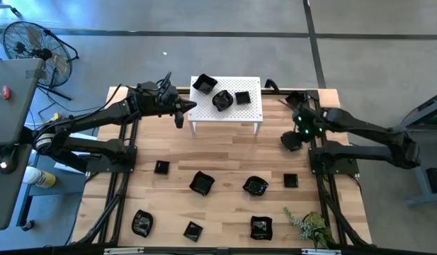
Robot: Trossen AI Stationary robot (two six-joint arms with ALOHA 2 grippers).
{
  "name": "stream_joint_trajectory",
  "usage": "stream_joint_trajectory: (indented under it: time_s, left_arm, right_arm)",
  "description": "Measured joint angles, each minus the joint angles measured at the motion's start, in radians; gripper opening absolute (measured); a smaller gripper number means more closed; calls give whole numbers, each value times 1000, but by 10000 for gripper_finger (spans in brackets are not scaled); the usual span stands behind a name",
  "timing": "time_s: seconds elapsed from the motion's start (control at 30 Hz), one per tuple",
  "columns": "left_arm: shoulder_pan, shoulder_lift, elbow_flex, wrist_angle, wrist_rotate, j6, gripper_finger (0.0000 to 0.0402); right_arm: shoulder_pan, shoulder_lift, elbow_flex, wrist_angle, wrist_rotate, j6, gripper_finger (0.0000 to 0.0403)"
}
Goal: Pick & Place Mini shaped plates
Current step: Stack the black leaf shaped plate on top of the black leaf shaped plate on the shelf
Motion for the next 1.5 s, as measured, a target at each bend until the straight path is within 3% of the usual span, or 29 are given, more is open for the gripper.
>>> stream_joint_trajectory:
  time_s: [0.2,0.6,0.87,1.1,1.5]
  left_arm:
    - [0,13,0,-1,0,0,1]
    - [0,9,0,-2,0,-1,1]
    - [0,9,0,-9,0,-3,1]
    - [0,9,0,-31,0,-1,1]
    - [0,9,0,-31,1,0,1]
  right_arm:
    - [-121,154,114,-18,30,-335,144]
    - [-374,429,121,-9,-26,-843,145]
    - [-444,526,121,9,-26,-1004,144]
    - [-452,599,121,81,-22,-1087,144]
    - [-484,678,120,61,-64,-1217,144]
